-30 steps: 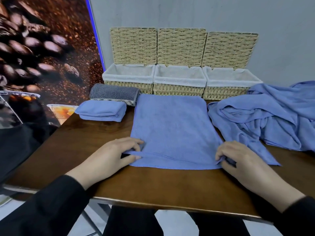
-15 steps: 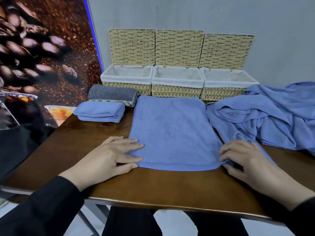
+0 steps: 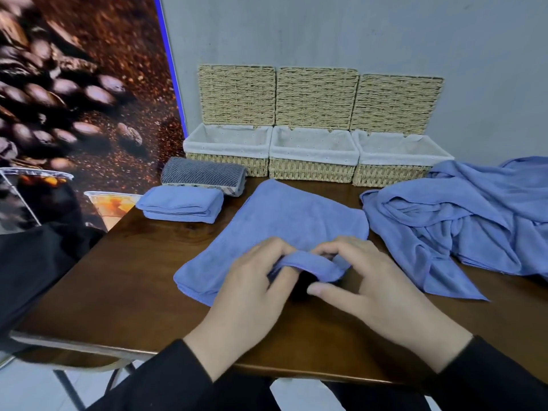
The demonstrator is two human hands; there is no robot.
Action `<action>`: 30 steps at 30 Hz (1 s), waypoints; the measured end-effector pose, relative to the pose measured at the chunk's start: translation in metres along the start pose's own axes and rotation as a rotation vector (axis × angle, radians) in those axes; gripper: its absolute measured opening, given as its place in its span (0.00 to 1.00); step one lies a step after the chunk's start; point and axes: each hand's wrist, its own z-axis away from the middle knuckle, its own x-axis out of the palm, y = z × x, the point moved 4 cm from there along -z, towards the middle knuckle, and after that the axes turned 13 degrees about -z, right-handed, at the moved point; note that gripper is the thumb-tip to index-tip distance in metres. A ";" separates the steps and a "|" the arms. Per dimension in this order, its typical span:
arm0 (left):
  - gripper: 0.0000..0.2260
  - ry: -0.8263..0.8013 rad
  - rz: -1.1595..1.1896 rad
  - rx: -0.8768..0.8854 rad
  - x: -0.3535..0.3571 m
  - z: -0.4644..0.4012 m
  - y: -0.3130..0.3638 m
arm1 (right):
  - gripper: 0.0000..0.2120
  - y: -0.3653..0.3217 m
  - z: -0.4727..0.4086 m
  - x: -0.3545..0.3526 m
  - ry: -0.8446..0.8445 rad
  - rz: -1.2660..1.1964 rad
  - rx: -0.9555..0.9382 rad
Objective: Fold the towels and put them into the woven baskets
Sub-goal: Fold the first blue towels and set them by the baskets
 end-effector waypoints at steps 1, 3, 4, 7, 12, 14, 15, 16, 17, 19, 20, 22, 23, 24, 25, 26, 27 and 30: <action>0.03 -0.043 0.042 -0.030 -0.002 0.000 -0.004 | 0.08 0.006 -0.001 0.004 -0.028 0.065 -0.011; 0.06 -0.140 0.025 -0.044 -0.004 -0.001 -0.010 | 0.07 0.017 -0.003 0.011 -0.029 0.117 -0.017; 0.10 -0.184 -0.029 -0.012 -0.002 0.000 -0.011 | 0.07 0.018 -0.004 0.015 -0.018 0.106 -0.016; 0.12 -0.169 -0.068 0.054 -0.004 -0.002 -0.008 | 0.12 0.010 -0.007 0.026 -0.001 0.071 -0.034; 0.16 0.056 -0.038 0.025 -0.049 -0.019 -0.004 | 0.09 0.029 -0.012 0.012 0.111 0.064 0.079; 0.10 0.155 -0.060 0.014 -0.073 -0.029 0.002 | 0.11 0.039 -0.012 -0.003 0.190 0.071 0.120; 0.16 0.202 -0.076 -0.011 -0.083 -0.033 0.003 | 0.10 0.043 -0.011 -0.012 0.221 0.064 0.165; 0.21 0.238 -0.085 -0.052 -0.093 -0.038 0.003 | 0.09 0.045 -0.010 -0.021 0.246 0.064 0.210; 0.23 0.268 -0.077 -0.093 -0.102 -0.042 -0.002 | 0.09 0.046 -0.009 -0.030 0.277 0.076 0.235; 0.22 0.338 -0.068 -0.157 -0.121 -0.051 -0.010 | 0.09 0.041 -0.007 -0.050 0.357 0.133 0.248; 0.22 0.359 -0.062 -0.188 -0.128 -0.054 -0.014 | 0.09 0.036 -0.007 -0.059 0.395 0.149 0.246; 0.20 0.380 -0.060 -0.220 -0.139 -0.061 -0.024 | 0.10 0.021 -0.006 -0.077 0.468 0.136 0.228; 0.20 0.386 -0.044 -0.234 -0.143 -0.064 -0.028 | 0.10 0.013 -0.006 -0.085 0.503 0.106 0.215; 0.22 0.389 -0.018 -0.253 -0.147 -0.067 -0.032 | 0.09 0.005 -0.007 -0.092 0.535 0.049 0.203; 0.24 0.391 0.015 -0.276 -0.150 -0.069 -0.037 | 0.09 -0.001 -0.009 -0.099 0.556 -0.023 0.196; 0.27 0.395 0.057 -0.296 -0.154 -0.072 -0.040 | 0.13 -0.005 -0.011 -0.106 0.567 -0.091 0.189; 0.29 0.398 0.102 -0.313 -0.157 -0.074 -0.042 | 0.17 -0.011 -0.012 -0.112 0.573 -0.162 0.178; 0.27 0.397 0.146 -0.330 -0.166 -0.079 -0.045 | 0.12 -0.029 -0.019 -0.124 0.597 -0.390 0.112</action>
